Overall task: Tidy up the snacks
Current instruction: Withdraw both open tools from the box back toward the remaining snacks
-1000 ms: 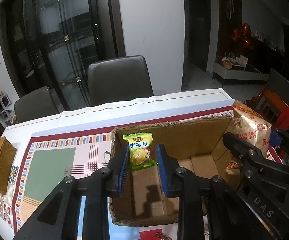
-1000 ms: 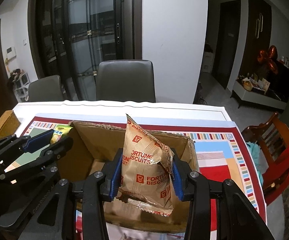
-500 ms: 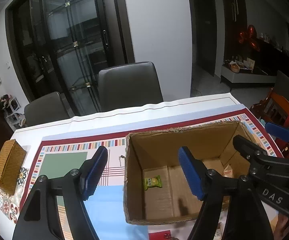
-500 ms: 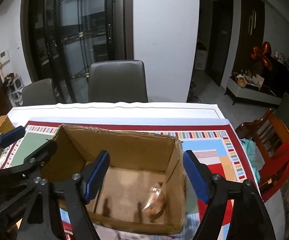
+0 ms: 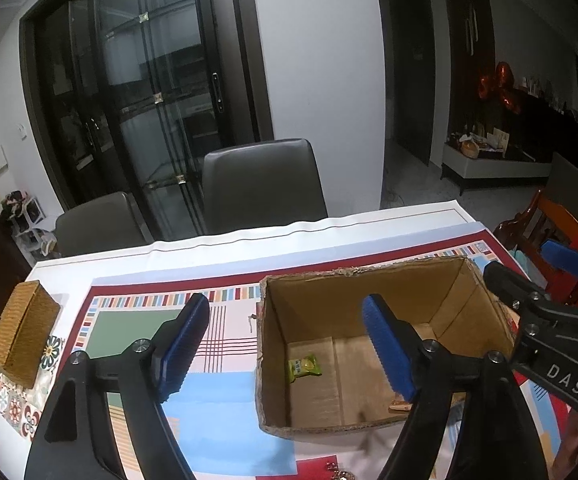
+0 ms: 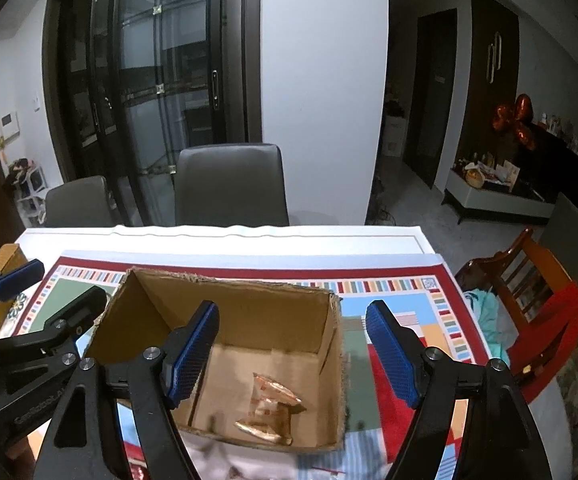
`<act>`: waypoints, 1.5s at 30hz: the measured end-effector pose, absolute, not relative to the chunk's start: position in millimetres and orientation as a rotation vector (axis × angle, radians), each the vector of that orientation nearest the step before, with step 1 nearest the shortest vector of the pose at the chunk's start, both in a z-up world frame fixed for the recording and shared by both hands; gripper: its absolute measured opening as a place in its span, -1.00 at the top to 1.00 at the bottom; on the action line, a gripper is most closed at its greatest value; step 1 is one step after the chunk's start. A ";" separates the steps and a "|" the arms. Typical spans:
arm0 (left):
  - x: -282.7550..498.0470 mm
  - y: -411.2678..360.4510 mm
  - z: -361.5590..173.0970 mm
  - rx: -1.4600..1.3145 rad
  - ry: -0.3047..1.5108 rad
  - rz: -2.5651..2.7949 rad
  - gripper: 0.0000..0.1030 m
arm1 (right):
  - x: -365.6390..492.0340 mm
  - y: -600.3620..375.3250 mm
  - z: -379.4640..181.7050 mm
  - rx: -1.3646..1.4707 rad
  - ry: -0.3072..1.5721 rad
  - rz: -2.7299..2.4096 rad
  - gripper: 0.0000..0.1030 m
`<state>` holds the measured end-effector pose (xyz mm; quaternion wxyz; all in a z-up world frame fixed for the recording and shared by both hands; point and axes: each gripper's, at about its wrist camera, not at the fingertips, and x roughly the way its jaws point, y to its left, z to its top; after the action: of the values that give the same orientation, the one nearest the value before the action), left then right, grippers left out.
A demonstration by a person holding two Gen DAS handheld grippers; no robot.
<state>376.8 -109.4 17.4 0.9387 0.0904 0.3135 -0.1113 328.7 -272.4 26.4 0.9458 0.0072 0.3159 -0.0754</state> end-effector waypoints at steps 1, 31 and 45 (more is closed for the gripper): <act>374.9 -109.6 18.1 0.185 0.640 -0.228 -0.57 | 326.7 -272.2 28.0 0.011 0.639 -0.155 -0.49; 310.2 -115.6 20.1 0.246 0.619 -0.254 -0.57 | 255.7 -274.1 40.6 -0.003 0.599 -0.184 -0.49; 269.8 -113.0 7.3 0.249 0.615 -0.271 -0.57 | 217.4 -276.2 29.6 0.010 0.617 -0.192 -0.49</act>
<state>269.8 -113.0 7.3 0.9365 0.1219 0.3007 -0.1327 217.4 -276.2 29.6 0.9483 0.0047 0.3030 -0.0943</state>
